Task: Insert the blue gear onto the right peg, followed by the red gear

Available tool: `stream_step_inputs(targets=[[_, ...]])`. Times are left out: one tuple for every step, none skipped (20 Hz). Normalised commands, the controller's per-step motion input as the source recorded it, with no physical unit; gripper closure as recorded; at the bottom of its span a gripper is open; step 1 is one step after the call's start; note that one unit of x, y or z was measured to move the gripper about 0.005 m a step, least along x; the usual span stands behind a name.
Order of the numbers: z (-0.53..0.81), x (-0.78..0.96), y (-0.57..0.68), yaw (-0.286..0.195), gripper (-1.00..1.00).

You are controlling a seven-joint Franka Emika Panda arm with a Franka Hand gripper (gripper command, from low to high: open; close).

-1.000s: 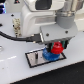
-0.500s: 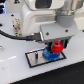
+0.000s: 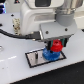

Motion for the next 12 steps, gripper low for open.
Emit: stream_step_inputs(targets=[[-0.03, 0.16, -0.19, 0.0, 1.0], [-0.04, 0.15, -0.19, 0.0, 1.0], [-0.04, 0.11, -0.18, 0.0, 1.0], [0.08, 0.05, -0.09, 0.0, 1.0], [0.07, 0.02, -0.23, 0.0, 1.0], [0.01, 0.06, -0.1, 0.0, 1.0], [0.02, 0.06, -0.25, 0.0, 1.0], [0.01, 0.09, -0.05, 0.0, 1.0], [-0.05, 0.07, -0.12, 0.0, 1.0], [0.0, 0.07, -0.06, 0.0, 1.0], [0.07, 0.08, -0.1, 0.0, 1.0], [0.0, 0.0, 0.02, 0.0, 1.0]])
